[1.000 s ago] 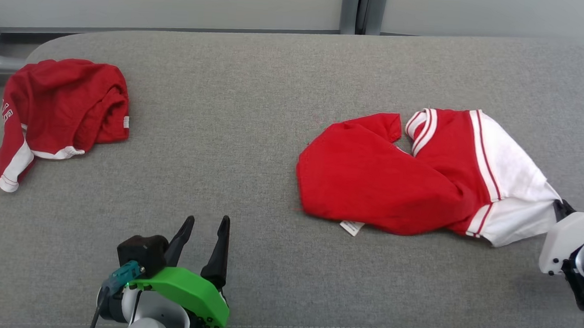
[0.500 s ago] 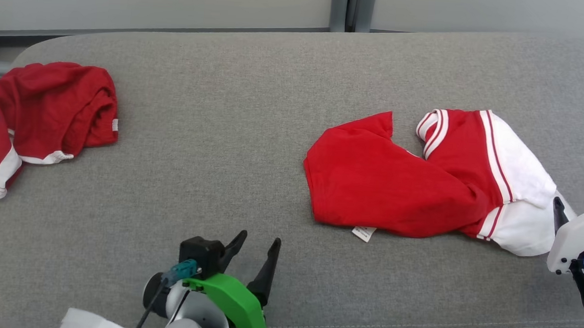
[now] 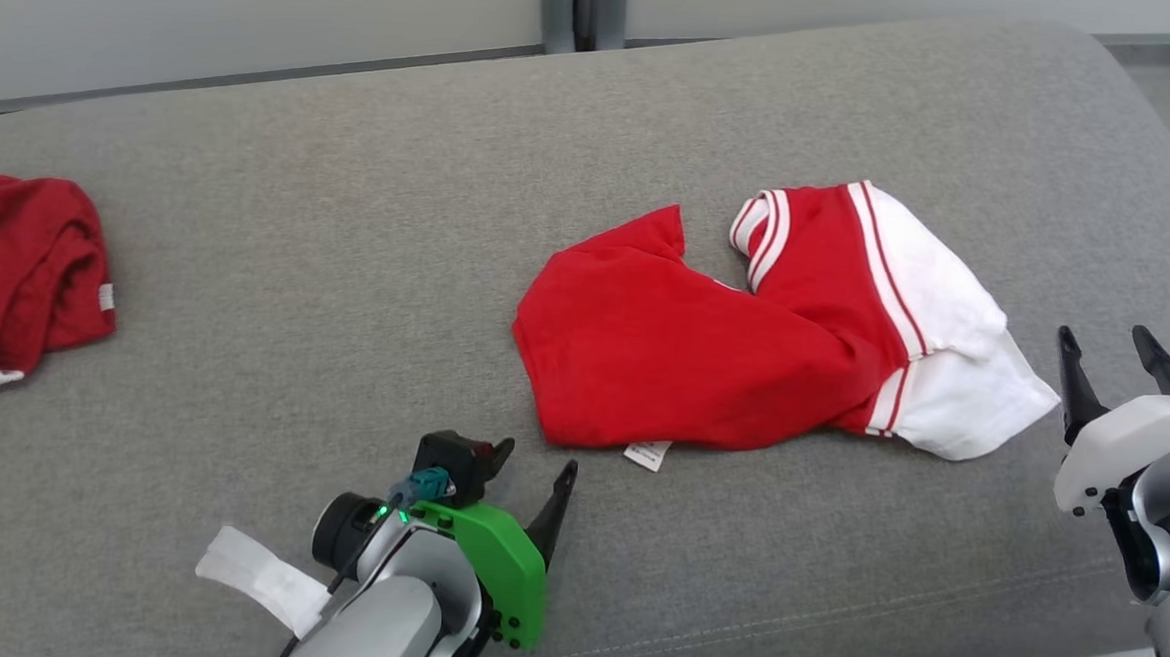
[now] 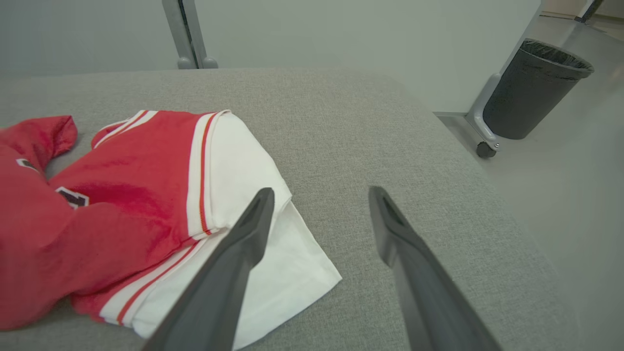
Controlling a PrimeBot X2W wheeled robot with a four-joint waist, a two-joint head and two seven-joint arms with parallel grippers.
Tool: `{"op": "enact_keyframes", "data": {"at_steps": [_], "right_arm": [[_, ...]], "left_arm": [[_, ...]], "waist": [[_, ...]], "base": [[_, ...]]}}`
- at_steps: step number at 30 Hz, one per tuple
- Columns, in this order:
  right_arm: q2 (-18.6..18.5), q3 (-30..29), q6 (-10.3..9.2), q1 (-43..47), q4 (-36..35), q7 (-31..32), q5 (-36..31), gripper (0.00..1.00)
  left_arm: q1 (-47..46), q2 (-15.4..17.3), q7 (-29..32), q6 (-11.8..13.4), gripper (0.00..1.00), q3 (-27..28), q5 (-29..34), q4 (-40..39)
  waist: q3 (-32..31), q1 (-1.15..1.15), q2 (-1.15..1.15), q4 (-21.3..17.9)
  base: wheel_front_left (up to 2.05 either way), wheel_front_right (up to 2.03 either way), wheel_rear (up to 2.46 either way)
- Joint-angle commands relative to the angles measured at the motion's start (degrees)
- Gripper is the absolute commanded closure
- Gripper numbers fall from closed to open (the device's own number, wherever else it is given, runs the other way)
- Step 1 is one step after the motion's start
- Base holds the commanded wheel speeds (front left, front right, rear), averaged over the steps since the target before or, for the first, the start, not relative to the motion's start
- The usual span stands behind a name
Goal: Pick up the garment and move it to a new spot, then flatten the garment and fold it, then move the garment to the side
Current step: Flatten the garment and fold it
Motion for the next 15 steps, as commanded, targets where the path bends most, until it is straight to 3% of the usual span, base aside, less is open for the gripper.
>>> {"op": "enact_keyframes", "data": {"at_steps": [1, 11, 12, 13, 15], "right_arm": [[0.3, 0.2, -0.10, 1.0, -1.5, -0.1, 0.3, 0.00], [3.0, -0.6, -0.10, 5.1, -12.2, 1.7, 0.0, 0.00], [3.3, -1.0, -0.10, 5.6, -12.9, 1.9, -0.1, 0.00], [3.5, -1.3, -0.10, 5.9, -13.6, 2.0, -0.2, 0.00], [3.9, -2.3, -0.10, 6.9, -14.8, 2.3, -0.6, 0.00]], "left_arm": [[-1.6, -0.2, -0.7, -0.3, 0.00, 0.1, 0.4, 1.4], [-7.0, -1.8, -5.3, -2.1, 0.00, -0.7, 1.4, 12.9], [-7.3, -1.9, -5.8, -2.3, 0.09, -1.3, 1.9, 13.4], [-7.6, -2.0, -6.4, -2.5, 0.40, -1.7, 2.3, 13.7], [-7.7, -2.4, -7.6, -2.9, 0.76, -2.6, 2.6, 13.5]], "waist": [[1.4, 0.00, 0.00, -3.4], [3.0, 0.00, 0.00, -7.4], [3.0, 0.00, 0.00, -7.4], [3.0, 0.00, 0.00, -7.4], [2.8, 0.00, 0.00, -7.1]], "base": [[0.00, 0.00, 0.00], [0.00, 0.00, 0.00], [0.00, 0.00, 0.00], [0.00, 0.00, 0.00], [0.00, 0.00, 0.00]]}}
